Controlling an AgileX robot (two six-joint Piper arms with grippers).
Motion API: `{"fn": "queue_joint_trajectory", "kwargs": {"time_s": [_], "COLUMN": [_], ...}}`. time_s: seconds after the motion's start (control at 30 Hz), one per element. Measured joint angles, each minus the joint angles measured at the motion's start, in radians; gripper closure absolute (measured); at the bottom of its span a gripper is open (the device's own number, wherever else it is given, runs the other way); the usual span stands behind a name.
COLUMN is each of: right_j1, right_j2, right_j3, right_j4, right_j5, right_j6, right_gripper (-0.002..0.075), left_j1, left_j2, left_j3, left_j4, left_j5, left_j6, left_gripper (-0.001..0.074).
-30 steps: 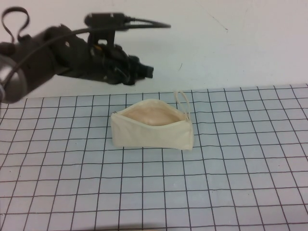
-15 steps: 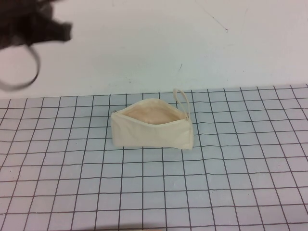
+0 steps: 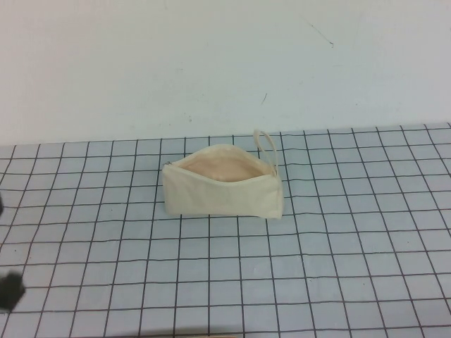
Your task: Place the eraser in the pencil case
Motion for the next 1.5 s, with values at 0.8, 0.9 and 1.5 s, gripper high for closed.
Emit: {"fn": "queue_joint_trajectory", "kwargs": {"time_s": [0.8, 0.9, 1.5], "right_j1": [0.0, 0.0, 0.0], "right_j2": [0.0, 0.0, 0.0], "right_j3": [0.0, 0.0, 0.0], "right_j4": [0.0, 0.0, -0.002], "right_j5": [0.0, 0.0, 0.0], "right_j6": [0.0, 0.0, 0.0], "right_gripper": [0.0727, 0.0727, 0.0727], "left_j1": [0.01, 0.067, 0.226], "left_j2": [-0.151, -0.214, -0.591], "left_j3": [0.177, 0.177, 0.529], "left_j4": [-0.03, -0.082, -0.209], "left_j5": [0.171, 0.208, 0.111], "left_j6": [-0.027, -0.036, -0.081], "left_gripper": [0.0736, 0.0736, 0.0736]}}
